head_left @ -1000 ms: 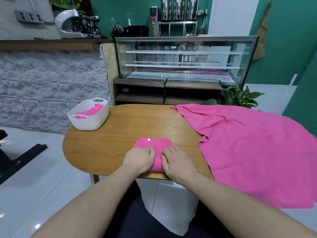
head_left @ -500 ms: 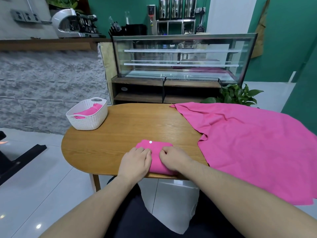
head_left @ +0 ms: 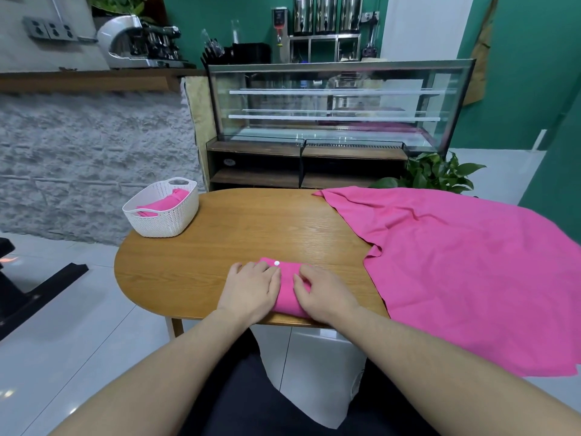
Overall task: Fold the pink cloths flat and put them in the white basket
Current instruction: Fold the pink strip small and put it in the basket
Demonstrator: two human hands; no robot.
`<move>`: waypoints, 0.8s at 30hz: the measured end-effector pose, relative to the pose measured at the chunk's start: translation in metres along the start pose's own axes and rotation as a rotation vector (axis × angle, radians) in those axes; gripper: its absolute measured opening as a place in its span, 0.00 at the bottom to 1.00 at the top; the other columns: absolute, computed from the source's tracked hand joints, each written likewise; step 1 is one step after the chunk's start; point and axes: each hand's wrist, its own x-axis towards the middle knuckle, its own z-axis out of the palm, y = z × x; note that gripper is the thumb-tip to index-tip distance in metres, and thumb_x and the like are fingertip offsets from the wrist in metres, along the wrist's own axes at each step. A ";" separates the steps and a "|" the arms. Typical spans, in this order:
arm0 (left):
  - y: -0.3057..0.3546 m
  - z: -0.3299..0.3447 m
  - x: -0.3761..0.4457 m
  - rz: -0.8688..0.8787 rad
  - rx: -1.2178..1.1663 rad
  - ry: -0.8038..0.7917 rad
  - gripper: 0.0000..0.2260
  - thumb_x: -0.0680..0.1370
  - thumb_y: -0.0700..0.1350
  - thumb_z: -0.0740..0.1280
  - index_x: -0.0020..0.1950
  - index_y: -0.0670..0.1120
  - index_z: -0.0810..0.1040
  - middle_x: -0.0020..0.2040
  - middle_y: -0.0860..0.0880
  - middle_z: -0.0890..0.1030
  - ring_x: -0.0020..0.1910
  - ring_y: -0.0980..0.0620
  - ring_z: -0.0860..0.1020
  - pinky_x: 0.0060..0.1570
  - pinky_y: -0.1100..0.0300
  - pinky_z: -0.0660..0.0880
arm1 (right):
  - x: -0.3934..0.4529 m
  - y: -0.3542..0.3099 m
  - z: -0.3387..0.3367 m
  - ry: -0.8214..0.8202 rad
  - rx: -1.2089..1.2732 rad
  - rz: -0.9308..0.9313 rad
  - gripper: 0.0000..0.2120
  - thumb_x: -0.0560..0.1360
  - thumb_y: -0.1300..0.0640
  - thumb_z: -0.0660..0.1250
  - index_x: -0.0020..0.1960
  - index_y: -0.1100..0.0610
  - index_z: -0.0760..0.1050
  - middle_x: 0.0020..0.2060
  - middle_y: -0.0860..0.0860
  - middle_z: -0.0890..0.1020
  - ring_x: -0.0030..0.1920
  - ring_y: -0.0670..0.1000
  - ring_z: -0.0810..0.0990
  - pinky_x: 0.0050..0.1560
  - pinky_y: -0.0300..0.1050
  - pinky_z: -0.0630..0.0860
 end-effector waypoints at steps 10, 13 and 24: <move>0.013 -0.002 0.011 -0.006 -0.005 -0.019 0.19 0.81 0.52 0.47 0.41 0.50 0.75 0.42 0.50 0.82 0.44 0.44 0.79 0.43 0.53 0.68 | 0.006 0.009 0.004 -0.004 -0.092 0.041 0.14 0.80 0.48 0.52 0.42 0.53 0.71 0.42 0.56 0.81 0.47 0.60 0.78 0.44 0.51 0.71; 0.016 -0.009 0.028 -0.148 -0.120 -0.195 0.20 0.83 0.54 0.47 0.46 0.50 0.77 0.49 0.46 0.83 0.51 0.42 0.80 0.51 0.53 0.71 | -0.006 0.023 0.010 0.046 -0.178 -0.114 0.20 0.79 0.42 0.52 0.57 0.53 0.74 0.50 0.52 0.79 0.51 0.56 0.76 0.53 0.52 0.73; -0.016 -0.001 0.020 0.251 -0.054 -0.145 0.28 0.78 0.69 0.44 0.67 0.56 0.70 0.57 0.55 0.75 0.56 0.51 0.74 0.53 0.53 0.69 | 0.012 0.027 -0.003 -0.153 -0.045 0.009 0.26 0.70 0.33 0.66 0.54 0.53 0.73 0.47 0.51 0.79 0.49 0.55 0.77 0.51 0.54 0.74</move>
